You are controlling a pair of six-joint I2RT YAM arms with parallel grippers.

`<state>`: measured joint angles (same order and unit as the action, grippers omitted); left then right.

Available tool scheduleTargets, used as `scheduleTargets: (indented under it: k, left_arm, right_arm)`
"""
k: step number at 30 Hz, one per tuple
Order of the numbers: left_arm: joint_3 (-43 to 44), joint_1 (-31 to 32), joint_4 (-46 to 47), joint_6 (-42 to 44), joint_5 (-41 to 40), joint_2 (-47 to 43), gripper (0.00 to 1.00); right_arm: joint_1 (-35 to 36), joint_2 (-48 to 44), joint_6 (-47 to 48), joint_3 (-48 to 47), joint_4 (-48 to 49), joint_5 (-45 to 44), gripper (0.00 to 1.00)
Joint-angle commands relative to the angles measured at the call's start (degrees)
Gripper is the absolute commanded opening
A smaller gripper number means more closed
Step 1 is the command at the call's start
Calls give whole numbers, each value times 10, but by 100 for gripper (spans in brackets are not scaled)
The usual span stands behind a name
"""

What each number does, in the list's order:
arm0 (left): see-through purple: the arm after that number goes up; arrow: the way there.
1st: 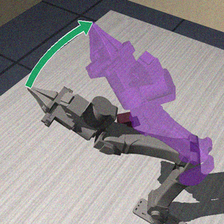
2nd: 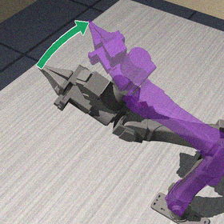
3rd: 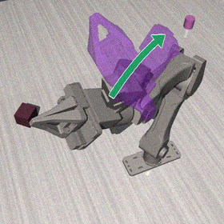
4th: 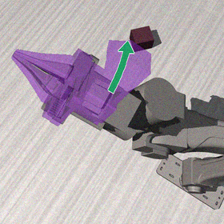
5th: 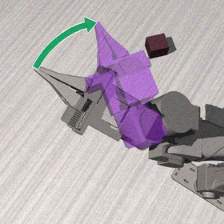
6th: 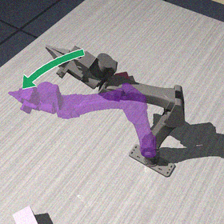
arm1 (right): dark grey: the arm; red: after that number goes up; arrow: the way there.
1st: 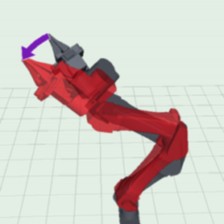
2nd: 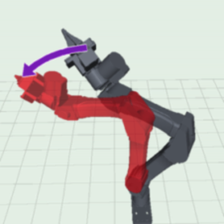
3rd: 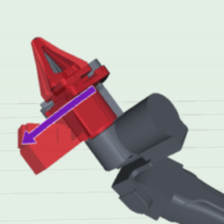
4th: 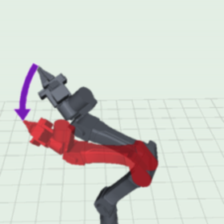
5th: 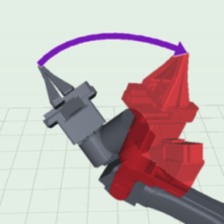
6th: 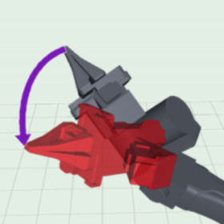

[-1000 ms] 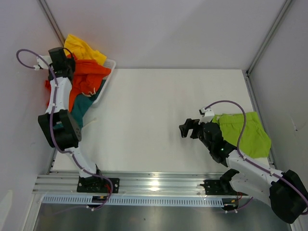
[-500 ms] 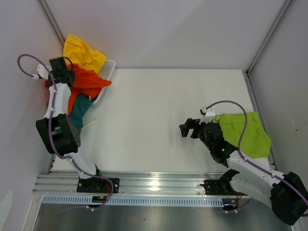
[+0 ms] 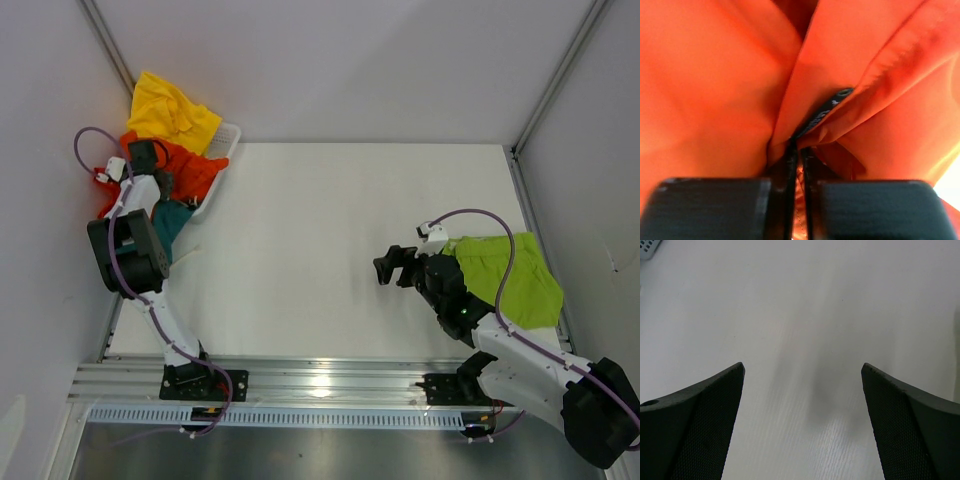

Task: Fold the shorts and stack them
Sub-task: Grab the shorts from the pile

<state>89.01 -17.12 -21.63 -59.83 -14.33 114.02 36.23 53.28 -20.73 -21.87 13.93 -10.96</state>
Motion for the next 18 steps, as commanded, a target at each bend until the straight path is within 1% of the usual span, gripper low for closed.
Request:
scheduleTargets:
  k: [1, 2, 3, 5, 6, 7, 9, 11, 12, 15, 18]
  left_arm:
    - [28, -5, -8, 35, 13, -6, 14]
    - [34, -6, -4, 43, 24, -12, 20]
    - [36, -9, -3, 48, 35, -17, 36]
    - [47, -8, -14, 50, 38, -31, 55]
    - [55, -8, -29, 47, 40, -35, 69]
    - [70, -8, -42, 41, 40, -39, 74]
    - [93, -8, -70, 37, 39, -38, 81]
    - [127, -7, -110, 30, 39, -37, 86]
    - [149, -7, -121, 24, 38, -37, 92]
    - [172, -8, -154, 24, 35, -44, 92]
    - [172, -7, -144, 23, 33, -66, 93]
  right_arm:
    - [-3, -11, 3, -11, 7, -10, 100]
    - [-3, -12, 3, -11, 7, -11, 99]
    - [-3, -11, 3, -10, 6, -10, 100]
    - [-4, -12, 1, -11, 6, -9, 100]
    - [-4, -12, 2, -10, 6, -9, 99]
    - [-4, -12, 1, -11, 7, -8, 100]
    - [-4, -12, 2, -11, 7, -8, 99]
    - [-5, -13, 2, -10, 7, -8, 99]
    - [-4, -15, 2, -10, 7, -7, 99]
    - [-4, -16, 1, -9, 6, -6, 100]
    - [-4, -16, -1, -6, 10, -4, 100]
